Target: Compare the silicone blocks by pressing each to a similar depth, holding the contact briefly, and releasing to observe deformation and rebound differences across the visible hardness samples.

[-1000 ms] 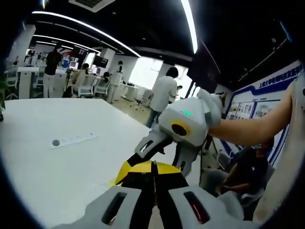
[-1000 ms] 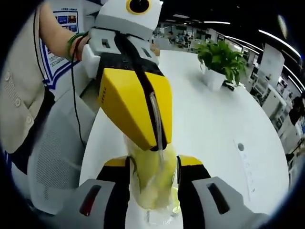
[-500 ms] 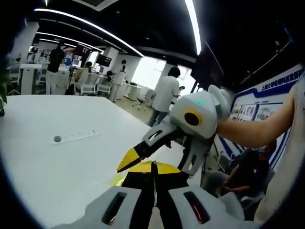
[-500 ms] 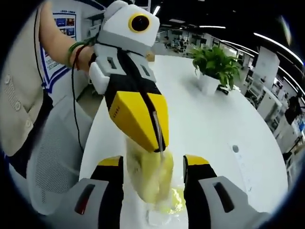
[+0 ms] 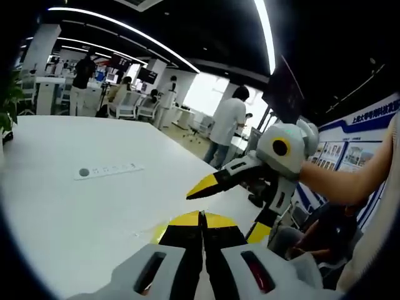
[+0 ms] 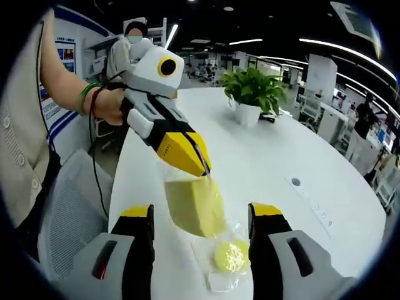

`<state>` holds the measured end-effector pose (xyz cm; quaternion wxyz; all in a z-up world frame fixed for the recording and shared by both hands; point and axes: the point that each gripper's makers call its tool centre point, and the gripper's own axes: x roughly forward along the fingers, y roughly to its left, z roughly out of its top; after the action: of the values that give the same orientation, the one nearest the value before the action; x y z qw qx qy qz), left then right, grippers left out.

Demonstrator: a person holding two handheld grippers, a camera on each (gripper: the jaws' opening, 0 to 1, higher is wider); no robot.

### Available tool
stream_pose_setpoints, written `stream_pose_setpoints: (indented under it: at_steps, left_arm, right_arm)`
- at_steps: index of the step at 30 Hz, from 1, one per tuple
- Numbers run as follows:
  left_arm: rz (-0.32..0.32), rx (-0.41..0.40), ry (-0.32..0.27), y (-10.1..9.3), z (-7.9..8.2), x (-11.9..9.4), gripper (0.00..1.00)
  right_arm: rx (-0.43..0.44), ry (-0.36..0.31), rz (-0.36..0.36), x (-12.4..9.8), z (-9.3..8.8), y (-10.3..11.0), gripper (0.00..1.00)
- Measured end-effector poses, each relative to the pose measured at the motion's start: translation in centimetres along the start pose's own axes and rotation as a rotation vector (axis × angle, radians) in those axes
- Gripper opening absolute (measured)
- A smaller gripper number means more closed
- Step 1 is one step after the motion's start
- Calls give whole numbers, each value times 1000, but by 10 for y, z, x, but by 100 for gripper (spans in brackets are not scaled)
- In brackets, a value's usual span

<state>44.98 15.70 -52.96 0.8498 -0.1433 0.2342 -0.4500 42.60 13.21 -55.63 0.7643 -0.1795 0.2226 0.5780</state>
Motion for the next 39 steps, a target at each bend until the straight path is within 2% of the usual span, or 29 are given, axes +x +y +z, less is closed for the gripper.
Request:
stream_pose_setpoints:
  at_steps: [6,9,16,23,25,27,39]
  left_arm:
    - [28,-45,1,11,-6,-1,0]
    - [42,-41,3,15,-9,-1,0]
    - [78,-81,-12,29,-16,0,0]
    - [122,-117,-25,45,-22,1,0]
    - [135,-137,-33,50,-24,2,0]
    - [150,-149,-40,55,-25,2,0]
    - [190,-215,-57,75,-38,6,0]
  right_arm:
    - [50,-45,-59,-23,-7,9,56]
    - [78,-64,-109,-38,-13,14,57]
    - [99,-93,-205,-61,-22,20,57]
    - [122,-121,-287,-73,-27,17,57]
    - [131,-132,-314,-76,-29,15,63]
    - [151,-128,-317,-78,-32,17,67]
    - [193,-96,-368,-94,-56,22,65]
